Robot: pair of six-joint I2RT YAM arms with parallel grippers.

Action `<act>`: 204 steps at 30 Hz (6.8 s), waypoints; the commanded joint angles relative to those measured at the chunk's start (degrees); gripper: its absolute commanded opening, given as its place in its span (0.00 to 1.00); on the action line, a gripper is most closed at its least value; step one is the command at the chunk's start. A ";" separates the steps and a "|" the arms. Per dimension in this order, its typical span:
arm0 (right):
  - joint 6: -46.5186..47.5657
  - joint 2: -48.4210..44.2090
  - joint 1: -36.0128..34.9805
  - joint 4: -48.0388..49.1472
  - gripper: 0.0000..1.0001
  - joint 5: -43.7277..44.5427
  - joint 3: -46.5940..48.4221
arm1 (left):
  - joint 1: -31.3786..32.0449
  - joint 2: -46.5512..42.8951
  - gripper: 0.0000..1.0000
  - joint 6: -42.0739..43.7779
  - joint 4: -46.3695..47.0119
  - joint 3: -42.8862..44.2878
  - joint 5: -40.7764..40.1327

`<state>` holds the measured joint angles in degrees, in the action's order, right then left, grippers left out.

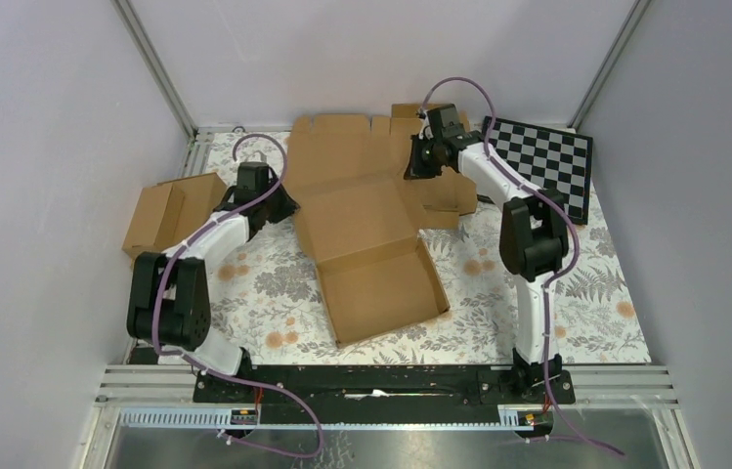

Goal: Fold the paper box

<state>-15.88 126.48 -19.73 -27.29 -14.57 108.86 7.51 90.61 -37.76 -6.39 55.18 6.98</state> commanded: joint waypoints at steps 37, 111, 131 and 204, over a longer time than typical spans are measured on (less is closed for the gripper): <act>3.68 -54.65 0.04 -15.65 1.00 -8.94 -33.56 | 29.82 -49.82 0.00 40.14 55.38 -40.65 -16.95; -10.29 -52.63 -18.52 13.36 0.00 34.73 -35.84 | 25.45 -27.97 0.08 4.79 -1.88 3.79 -23.98; -13.72 -67.67 -29.23 29.37 0.10 40.29 -70.41 | 29.62 -52.28 0.17 2.40 10.40 -31.52 -24.11; -1.64 -56.38 -34.12 17.56 1.00 -12.32 -71.62 | 32.23 -49.35 0.99 -0.71 -22.63 -13.67 -17.43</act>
<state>-14.52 69.56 -53.49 -10.74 -25.26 39.29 39.68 39.72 -35.48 -37.34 45.01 -13.56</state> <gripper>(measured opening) 0.993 0.988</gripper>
